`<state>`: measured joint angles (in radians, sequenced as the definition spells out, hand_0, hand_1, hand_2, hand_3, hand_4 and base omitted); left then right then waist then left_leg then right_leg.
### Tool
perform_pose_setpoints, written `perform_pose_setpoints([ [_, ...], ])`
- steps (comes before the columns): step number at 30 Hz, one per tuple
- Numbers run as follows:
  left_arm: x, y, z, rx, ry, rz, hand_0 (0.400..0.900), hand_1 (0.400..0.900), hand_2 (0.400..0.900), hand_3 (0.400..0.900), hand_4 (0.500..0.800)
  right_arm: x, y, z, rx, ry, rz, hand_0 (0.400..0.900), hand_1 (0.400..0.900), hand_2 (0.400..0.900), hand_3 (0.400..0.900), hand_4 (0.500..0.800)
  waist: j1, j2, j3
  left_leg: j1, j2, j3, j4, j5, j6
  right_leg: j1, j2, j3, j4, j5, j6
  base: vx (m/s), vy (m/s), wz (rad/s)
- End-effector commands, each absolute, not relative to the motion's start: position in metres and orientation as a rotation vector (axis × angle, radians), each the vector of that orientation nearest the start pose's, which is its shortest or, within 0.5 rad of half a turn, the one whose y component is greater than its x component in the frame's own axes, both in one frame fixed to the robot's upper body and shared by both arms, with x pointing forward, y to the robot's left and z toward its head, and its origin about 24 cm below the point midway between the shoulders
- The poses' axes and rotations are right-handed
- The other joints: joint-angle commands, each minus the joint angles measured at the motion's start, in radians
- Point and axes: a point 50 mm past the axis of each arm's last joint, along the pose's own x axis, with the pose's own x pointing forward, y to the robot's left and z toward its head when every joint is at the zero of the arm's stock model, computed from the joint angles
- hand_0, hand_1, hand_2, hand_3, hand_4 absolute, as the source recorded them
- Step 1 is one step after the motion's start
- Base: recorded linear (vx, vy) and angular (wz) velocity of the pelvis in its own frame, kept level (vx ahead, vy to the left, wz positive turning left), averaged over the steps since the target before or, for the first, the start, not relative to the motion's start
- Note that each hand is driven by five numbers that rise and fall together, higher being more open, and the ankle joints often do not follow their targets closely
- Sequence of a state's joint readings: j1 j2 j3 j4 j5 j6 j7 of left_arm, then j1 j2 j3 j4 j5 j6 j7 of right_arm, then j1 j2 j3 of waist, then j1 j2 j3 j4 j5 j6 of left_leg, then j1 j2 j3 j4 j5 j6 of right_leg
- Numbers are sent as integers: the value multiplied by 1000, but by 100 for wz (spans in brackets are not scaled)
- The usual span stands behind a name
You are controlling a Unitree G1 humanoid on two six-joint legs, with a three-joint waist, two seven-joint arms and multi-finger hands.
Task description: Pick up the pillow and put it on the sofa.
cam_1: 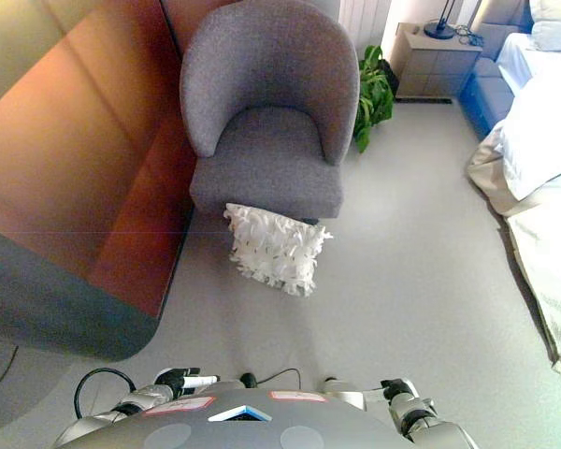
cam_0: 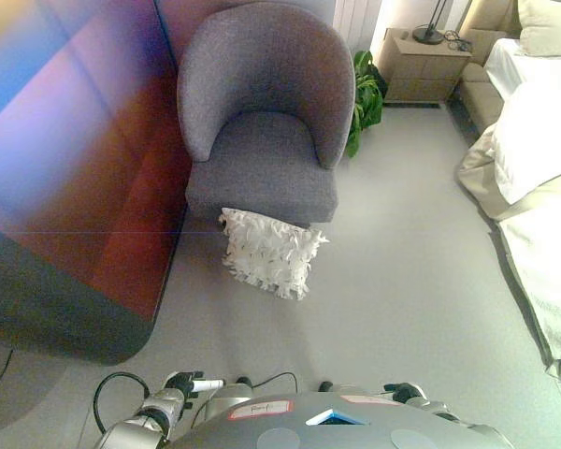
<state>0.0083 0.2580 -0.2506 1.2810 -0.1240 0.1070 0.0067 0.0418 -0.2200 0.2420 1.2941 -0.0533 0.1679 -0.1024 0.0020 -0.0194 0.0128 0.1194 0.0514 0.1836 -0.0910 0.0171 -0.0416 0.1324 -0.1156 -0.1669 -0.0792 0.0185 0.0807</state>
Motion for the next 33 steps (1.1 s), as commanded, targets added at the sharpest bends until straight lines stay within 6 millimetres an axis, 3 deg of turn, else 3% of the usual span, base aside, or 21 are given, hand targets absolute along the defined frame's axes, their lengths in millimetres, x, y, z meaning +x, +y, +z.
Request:
perform_pose_setpoints([
  [1,86,234,-164,283,1353,40,900,900,900,900,800,67,-247,-165,-568,1448,-17,900,900,900,900,800,-17,20,26,11,-41,-31,4,-69,28,-19,21,-18,40,-36,31,0,0,0],
  [21,87,233,-164,324,1358,-2,900,900,900,900,800,76,-251,-161,-794,1413,76,900,900,900,900,800,-8,21,31,8,-41,-39,4,-68,29,-18,17,-27,40,-36,32,-2,-2,1],
  [25,89,232,-164,332,1357,-12,900,900,900,900,800,87,-254,-157,-1025,1321,165,900,900,900,900,800,-9,21,34,6,-40,-37,4,-68,28,-20,17,-26,39,-36,34,0,0,0],
  [33,92,233,-163,343,1344,-6,900,900,900,900,800,93,-250,-157,-1019,1310,182,900,900,900,900,800,-6,17,44,-1,-37,-38,4,-64,28,-28,17,-28,45,-37,32,-2,-12,0],
])
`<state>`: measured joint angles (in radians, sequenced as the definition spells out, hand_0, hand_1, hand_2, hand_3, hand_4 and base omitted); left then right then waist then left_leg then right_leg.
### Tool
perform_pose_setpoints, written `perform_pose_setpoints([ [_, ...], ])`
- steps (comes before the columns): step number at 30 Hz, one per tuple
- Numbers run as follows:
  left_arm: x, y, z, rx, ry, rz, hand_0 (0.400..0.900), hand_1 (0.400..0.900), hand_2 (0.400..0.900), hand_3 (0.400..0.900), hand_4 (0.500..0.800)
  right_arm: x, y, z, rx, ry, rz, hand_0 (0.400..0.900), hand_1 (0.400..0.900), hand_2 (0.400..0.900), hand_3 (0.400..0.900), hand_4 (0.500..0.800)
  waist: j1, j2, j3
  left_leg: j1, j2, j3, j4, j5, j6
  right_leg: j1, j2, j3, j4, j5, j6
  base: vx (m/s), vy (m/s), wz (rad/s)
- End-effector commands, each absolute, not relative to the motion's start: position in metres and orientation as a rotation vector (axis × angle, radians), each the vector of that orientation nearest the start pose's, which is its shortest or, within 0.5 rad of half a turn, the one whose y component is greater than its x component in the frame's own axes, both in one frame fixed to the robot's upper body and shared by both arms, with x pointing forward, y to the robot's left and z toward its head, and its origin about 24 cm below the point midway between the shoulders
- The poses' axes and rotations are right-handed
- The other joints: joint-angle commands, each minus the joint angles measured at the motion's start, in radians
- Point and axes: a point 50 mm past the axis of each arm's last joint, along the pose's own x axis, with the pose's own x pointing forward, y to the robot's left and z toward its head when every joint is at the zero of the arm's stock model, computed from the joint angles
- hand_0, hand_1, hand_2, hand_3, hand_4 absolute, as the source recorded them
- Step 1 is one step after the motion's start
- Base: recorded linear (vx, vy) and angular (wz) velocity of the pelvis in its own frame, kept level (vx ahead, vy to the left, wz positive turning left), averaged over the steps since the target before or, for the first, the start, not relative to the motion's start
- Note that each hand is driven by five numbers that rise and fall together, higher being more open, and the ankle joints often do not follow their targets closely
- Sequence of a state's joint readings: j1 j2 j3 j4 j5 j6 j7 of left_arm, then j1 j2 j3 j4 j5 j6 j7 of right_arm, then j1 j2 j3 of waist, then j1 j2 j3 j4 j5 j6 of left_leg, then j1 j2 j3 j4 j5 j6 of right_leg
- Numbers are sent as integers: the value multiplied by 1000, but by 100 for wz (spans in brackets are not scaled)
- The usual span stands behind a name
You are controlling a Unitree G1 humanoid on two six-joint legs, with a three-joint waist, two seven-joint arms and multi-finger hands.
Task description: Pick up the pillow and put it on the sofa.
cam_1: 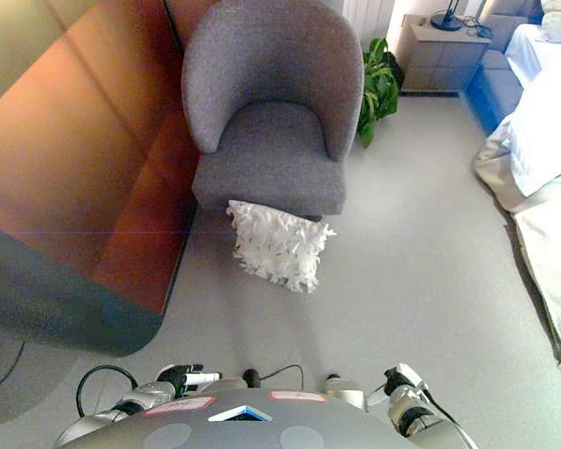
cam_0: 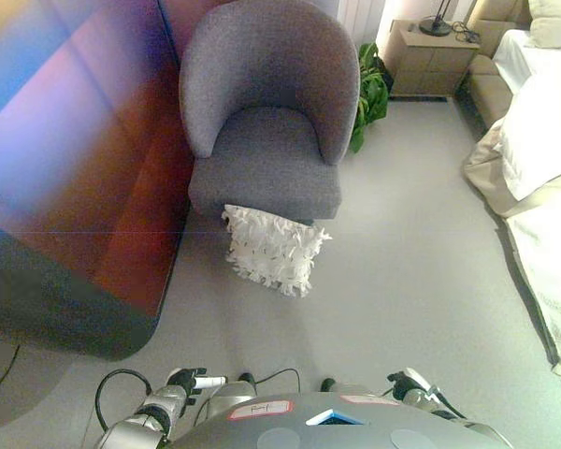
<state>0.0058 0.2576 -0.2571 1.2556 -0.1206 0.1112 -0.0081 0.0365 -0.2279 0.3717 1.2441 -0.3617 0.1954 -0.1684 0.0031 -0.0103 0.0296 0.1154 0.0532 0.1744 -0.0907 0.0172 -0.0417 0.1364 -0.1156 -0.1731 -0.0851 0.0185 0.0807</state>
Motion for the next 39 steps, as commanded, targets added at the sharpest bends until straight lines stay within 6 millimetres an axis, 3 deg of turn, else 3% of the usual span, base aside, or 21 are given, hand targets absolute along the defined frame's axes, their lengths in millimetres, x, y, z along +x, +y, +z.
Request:
perform_pose_setpoints([
  [1,92,234,-163,342,1343,-3,900,900,900,900,800,93,-250,-157,-1013,1311,181,900,900,900,900,800,-7,8,28,2,-39,-30,3,-64,28,-33,17,-21,53,-38,32,-7,-36,-1],
  [12,105,235,-159,355,1305,6,900,900,900,900,800,95,-249,-157,-922,1331,125,900,900,900,900,800,-21,9,62,-14,-14,-43,28,-56,27,-80,47,7,144,-93,-1,7,-89,-1],
  [14,107,234,-159,349,1296,18,900,900,900,900,800,96,-250,-157,-922,1332,125,900,900,900,900,800,-24,0,70,-32,-8,-48,95,-76,23,-91,49,16,154,-97,-14,14,-100,-5],
  [17,110,234,-159,319,1276,60,900,900,900,900,800,97,-253,-155,-928,1338,132,900,900,900,900,800,-24,-38,101,-140,17,-33,352,-93,13,-113,40,34,176,-91,-48,31,-159,-16],
  [19,110,233,-158,288,1266,84,900,900,900,900,800,100,-257,-153,-947,1338,139,900,900,900,900,800,-2,-44,139,-272,40,-47,516,-7,-2,-106,52,50,188,-92,-68,113,-139,-36],
  [20,109,233,-159,270,1268,91,900,900,900,900,800,100,-261,-152,-946,1348,127,900,900,900,900,800,17,-30,165,-336,65,-38,504,58,-24,-86,66,54,191,-105,-69,199,-43,-31],
  [21,108,233,-159,266,1271,92,900,900,900,900,800,101,-262,-152,-946,1347,123,900,900,900,900,800,24,-23,175,-343,74,-33,484,69,-30,-74,70,52,194,-114,-69,318,31,-29],
  [25,90,234,-163,249,1316,107,900,900,900,900,800,104,-267,-150,-942,1315,116,900,900,900,900,800,75,31,199,-387,104,-15,177,209,-71,26,106,48,197,-197,-61,500,123,-33],
  [26,83,233,-165,243,1334,110,900,900,900,900,800,103,-267,-150,-936,1311,116,900,900,900,900,800,91,40,197,-405,113,-17,82,227,-82,57,116,62,203,-226,-61,607,140,-39],
  [29,68,233,-168,232,1366,112,900,900,900,900,800,99,-265,-151,-927,1308,124,900,900,900,900,800,112,48,192,-440,130,-3,9,241,-99,112,117,78,243,-319,-60,614,159,-29],
  [33,62,232,-169,218,1382,122,900,900,900,900,800,91,-262,-154,-912,1333,134,900,900,900,900,800,128,52,177,-467,151,72,43,235,-94,170,83,67,304,-397,-33,646,231,-15],
  [35,62,237,-168,220,1386,145,900,900,900,900,800,90,-258,-156,-918,1346,153,900,900,900,900,800,141,33,160,-465,133,63,83,189,-67,201,35,66,337,-381,4,732,286,-2],
  [36,65,242,-166,228,1376,152,900,900,900,900,800,86,-257,-157,-895,1358,155,900,900,900,900,800,144,21,153,-501,132,54,199,187,-59,221,21,68,348,-380,10,648,204,20],
  [37,69,245,-165,236,1360,156,900,900,900,900,800,85,-256,-158,-881,1358,158,900,900,900,900,800,144,11,146,-522,134,57,264,176,-50,227,8,59,356,-365,15,593,171,38],
  [39,81,248,-161,249,1338,148,900,900,900,900,800,86,-252,-159,-877,1336,185,900,900,900,900,800,149,-10,129,-535,127,72,331,117,-12,204,-70,20,440,-240,52,616,242,42],
])
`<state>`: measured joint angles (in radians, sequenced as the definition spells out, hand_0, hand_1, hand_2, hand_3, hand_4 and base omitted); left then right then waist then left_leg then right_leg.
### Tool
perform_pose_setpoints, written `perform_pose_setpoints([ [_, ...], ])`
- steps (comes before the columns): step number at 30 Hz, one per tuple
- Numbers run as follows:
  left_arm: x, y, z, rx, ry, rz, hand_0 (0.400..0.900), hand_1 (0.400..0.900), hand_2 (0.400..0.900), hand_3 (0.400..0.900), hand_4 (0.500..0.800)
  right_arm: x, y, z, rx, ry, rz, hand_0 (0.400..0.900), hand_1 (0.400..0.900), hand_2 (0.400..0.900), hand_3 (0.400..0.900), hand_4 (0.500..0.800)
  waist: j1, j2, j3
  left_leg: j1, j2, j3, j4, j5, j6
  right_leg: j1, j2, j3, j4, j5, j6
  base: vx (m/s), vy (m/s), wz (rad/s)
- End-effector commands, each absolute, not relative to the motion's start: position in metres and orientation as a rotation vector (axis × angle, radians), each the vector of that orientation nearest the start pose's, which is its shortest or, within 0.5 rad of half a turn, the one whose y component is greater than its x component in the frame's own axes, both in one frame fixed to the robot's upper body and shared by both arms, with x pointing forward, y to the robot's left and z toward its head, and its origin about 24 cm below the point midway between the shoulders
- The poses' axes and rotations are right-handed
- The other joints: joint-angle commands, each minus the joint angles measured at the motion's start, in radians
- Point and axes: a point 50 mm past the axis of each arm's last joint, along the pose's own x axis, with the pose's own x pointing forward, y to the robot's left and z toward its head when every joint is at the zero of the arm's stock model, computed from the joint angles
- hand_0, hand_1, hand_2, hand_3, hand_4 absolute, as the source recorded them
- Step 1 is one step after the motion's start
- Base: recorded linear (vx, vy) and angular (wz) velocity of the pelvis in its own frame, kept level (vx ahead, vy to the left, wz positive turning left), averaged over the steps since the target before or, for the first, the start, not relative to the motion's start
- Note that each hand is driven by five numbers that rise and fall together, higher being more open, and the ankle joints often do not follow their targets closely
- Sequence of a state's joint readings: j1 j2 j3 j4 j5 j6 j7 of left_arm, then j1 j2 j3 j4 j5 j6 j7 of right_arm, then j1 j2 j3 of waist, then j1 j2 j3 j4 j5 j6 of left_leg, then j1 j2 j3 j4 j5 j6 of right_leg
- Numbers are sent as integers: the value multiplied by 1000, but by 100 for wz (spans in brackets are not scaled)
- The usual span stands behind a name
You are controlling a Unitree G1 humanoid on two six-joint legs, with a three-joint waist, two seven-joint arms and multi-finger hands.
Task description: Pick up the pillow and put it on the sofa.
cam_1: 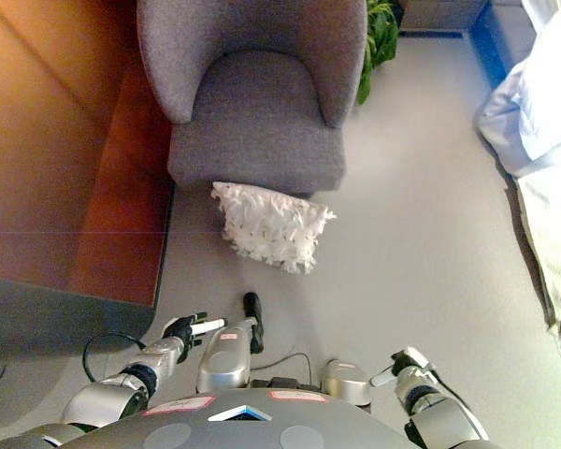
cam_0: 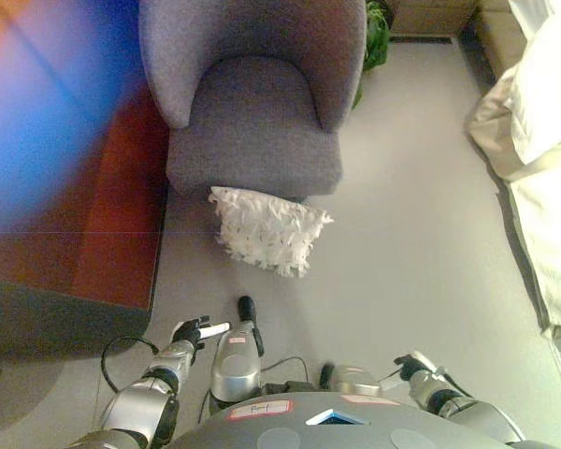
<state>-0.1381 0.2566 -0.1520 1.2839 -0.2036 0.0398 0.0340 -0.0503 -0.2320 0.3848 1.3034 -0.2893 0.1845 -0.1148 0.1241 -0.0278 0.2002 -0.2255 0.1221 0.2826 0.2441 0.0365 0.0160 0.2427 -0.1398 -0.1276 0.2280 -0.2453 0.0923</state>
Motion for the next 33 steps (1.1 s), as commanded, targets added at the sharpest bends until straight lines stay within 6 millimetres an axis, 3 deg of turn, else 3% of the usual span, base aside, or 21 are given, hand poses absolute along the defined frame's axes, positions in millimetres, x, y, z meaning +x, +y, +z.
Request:
perform_pose_setpoints([
  [1,84,250,-161,262,1335,145,900,900,900,900,800,88,-252,-158,-862,1336,170,900,900,900,900,800,32,3,-45,-192,39,-51,14,75,-51,88,-72,-16,178,77,46,554,219,33],
  [4,94,261,-155,334,1311,120,900,900,900,900,800,96,-249,-157,-829,1315,143,900,900,900,900,800,33,-21,-61,-202,-23,-64,49,18,6,63,-65,44,258,216,58,475,96,29],
  [6,105,269,-150,357,1294,126,900,900,900,900,800,103,-250,-155,-816,1272,120,900,900,900,900,800,10,-23,-65,-145,-64,-72,-2,-10,27,-51,-59,36,319,238,62,413,34,28],
  [9,121,273,-144,377,1262,129,900,900,900,900,800,119,-250,-150,-811,1206,108,900,900,900,900,800,-13,-3,-48,-86,-71,-79,-53,-9,20,-232,-77,-16,241,208,43,243,-101,22],
  [11,141,276,-136,385,1205,145,900,900,900,900,800,146,-249,-141,-814,1122,89,900,900,900,900,800,-53,26,12,-38,-49,-113,-57,-25,-3,-456,-108,-24,160,202,16,11,-265,43],
  [12,144,276,-135,386,1196,146,900,900,900,900,800,150,-249,-140,-813,1112,83,900,900,900,900,800,-61,25,22,-36,-50,-122,-54,-31,-5,-483,-115,-15,134,225,19,-6,-315,58],
  [15,150,275,-133,370,1170,160,900,900,900,900,800,165,-251,-133,-807,1064,45,900,900,900,900,800,-102,0,51,-9,-68,-174,-32,-111,-28,-567,-203,38,-108,412,70,225,-368,68],
  [18,136,275,-139,366,1203,167,900,900,900,900,800,168,-250,-132,-814,1055,33,900,900,900,900,800,-120,-12,50,53,-31,-217,-4,-182,-54,-579,-235,68,-142,446,97,352,-363,66],
  [21,123,272,-144,357,1231,176,900,900,900,900,800,164,-249,-134,-809,1063,24,900,900,900,900,800,-137,-27,37,102,32,-258,40,-228,-77,-571,-225,110,-76,407,106,366,-368,84],
  [24,99,266,-152,353,1283,166,900,900,900,900,800,152,-251,-138,-819,1085,6,900,900,900,900,800,-134,-21,-2,233,86,-257,-64,-191,-97,-538,-206,59,-24,362,116,369,-263,49],
  [25,100,264,-153,351,1281,153,900,900,900,900,800,154,-254,-136,-822,1078,-14,900,900,900,900,800,-133,-14,-5,247,97,-248,-93,-174,-102,-529,-204,42,-26,357,113,189,-126,42],
  [28,111,252,-153,348,1254,109,900,900,900,900,800,171,-267,-125,-844,1024,-82,900,900,900,900,800,-127,15,-8,257,104,-244,-164,-123,-124,-522,-198,-5,-14,337,105,58,-66,33],
  [33,113,252,-153,354,1257,103,900,900,900,900,800,199,-272,-107,-842,912,-138,900,900,900,900,800,-109,41,10,258,94,-276,-181,-115,-136,-565,-225,-12,64,319,114,65,-39,27],
])
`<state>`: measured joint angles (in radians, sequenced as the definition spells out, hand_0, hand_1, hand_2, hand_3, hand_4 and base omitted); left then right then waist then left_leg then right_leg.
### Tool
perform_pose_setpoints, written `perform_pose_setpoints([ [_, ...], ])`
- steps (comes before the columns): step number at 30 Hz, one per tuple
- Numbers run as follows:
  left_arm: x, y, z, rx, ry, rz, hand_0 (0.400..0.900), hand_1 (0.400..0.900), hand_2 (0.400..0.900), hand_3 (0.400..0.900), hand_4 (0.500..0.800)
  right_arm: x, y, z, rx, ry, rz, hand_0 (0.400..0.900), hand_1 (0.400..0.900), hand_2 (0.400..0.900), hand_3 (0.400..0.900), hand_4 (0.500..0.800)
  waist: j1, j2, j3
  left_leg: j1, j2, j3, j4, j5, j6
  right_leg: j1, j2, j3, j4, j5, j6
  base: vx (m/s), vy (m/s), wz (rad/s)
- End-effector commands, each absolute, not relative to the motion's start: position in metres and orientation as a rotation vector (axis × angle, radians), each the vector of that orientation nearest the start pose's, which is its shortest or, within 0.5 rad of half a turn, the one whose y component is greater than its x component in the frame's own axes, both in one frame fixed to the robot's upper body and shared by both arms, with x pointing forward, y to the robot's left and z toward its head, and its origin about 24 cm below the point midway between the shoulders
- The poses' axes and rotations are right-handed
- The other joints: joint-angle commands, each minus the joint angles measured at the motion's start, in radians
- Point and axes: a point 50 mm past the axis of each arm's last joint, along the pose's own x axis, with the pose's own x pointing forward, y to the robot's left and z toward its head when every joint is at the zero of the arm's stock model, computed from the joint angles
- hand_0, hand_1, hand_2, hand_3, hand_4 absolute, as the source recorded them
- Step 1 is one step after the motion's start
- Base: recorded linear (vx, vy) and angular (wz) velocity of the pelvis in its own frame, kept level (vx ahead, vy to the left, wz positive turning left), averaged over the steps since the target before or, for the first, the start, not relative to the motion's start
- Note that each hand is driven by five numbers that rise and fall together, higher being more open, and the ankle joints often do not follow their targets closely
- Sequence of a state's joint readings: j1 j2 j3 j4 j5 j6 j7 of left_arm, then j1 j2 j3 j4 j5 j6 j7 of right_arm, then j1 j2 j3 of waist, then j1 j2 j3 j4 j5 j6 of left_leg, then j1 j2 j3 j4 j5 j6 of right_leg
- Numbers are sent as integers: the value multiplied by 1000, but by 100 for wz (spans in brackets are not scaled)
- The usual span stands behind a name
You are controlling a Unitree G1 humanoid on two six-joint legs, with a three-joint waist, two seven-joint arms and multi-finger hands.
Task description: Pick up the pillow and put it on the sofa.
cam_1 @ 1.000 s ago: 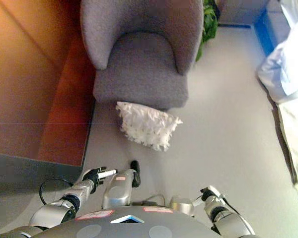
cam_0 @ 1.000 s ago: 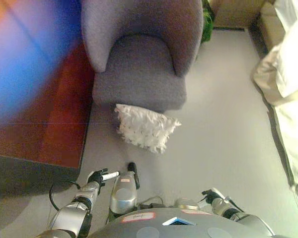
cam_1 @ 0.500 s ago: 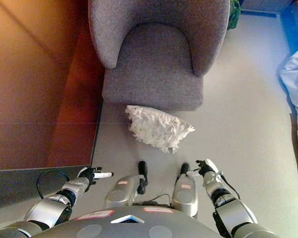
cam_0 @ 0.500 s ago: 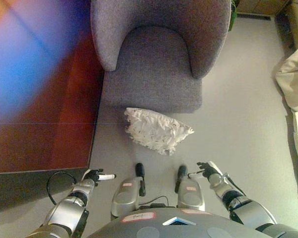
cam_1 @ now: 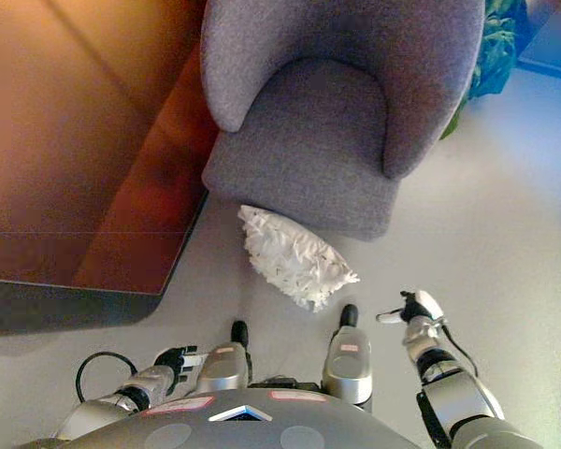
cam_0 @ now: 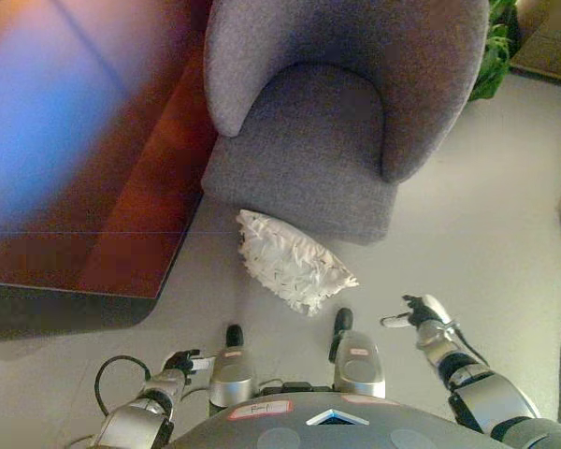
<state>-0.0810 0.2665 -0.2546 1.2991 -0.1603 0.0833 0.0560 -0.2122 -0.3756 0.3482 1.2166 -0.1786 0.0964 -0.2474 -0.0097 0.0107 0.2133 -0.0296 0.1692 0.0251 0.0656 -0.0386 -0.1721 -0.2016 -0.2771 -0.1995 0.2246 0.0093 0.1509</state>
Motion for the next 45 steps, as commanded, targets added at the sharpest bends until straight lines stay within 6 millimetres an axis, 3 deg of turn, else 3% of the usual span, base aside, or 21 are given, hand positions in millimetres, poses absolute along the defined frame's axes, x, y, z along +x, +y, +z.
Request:
perform_pose_setpoints([
  [1,110,255,-153,354,1262,110,900,900,900,900,800,205,-273,-104,-838,897,-141,900,900,900,900,800,31,6,-1,67,46,-23,-5,-41,52,-127,-93,59,79,63,58,96,-42,20],
  [4,105,267,-150,351,1268,134,900,900,900,900,800,233,-276,-85,-840,837,-146,900,900,900,900,800,53,18,17,59,48,-41,11,-48,49,-161,-112,65,132,55,63,29,-24,24],
  [8,114,275,-145,318,1234,154,900,900,900,900,800,276,-282,-50,-856,791,-152,900,900,900,900,800,88,36,66,-27,41,-79,93,-60,46,-241,-152,84,234,34,62,-79,22,23],
  [16,119,281,-140,221,1176,225,900,900,900,900,800,324,-306,17,-913,681,-213,900,900,900,900,800,155,89,165,-286,25,-136,287,-66,32,-369,-200,119,384,-40,53,-135,38,13],
  [23,106,282,-144,135,1183,270,900,900,900,900,800,347,-318,62,-975,598,-262,900,900,900,900,800,180,133,205,-451,16,-136,401,-66,23,-444,-200,149,461,-102,41,-52,50,0],
  [27,108,281,-143,94,1162,273,900,900,900,900,800,358,-319,86,-1016,558,-255,900,900,900,900,800,185,156,221,-528,12,-132,458,-66,26,-489,-192,173,502,-123,28,-39,44,-4],
  [33,109,281,-142,73,1149,265,900,900,900,900,800,369,-314,106,-1011,502,-253,900,900,900,900,800,185,165,236,-609,8,-126,551,-90,32,-541,-179,195,555,-142,14,-37,20,-6],
  [38,112,282,-141,44,1124,296,900,900,900,900,800,380,-306,127,-1018,442,-248,900,900,900,900,800,176,163,247,-707,3,-125,697,-144,43,-619,-163,228,640,-167,-2,-63,48,-13],
  [39,111,281,-141,41,1124,297,900,900,900,900,800,381,-305,129,-1014,439,-249,900,900,900,900,800,176,164,254,-716,5,-129,751,-190,41,-627,-162,237,682,-204,1,-13,43,-13],
  [45,108,277,-143,-3,1118,314,900,900,900,900,800,387,-300,142,-982,408,-248,900,900,900,900,800,176,166,252,-816,3,-143,936,-271,54,-725,-163,267,803,-241,-9,-44,78,-11],
])
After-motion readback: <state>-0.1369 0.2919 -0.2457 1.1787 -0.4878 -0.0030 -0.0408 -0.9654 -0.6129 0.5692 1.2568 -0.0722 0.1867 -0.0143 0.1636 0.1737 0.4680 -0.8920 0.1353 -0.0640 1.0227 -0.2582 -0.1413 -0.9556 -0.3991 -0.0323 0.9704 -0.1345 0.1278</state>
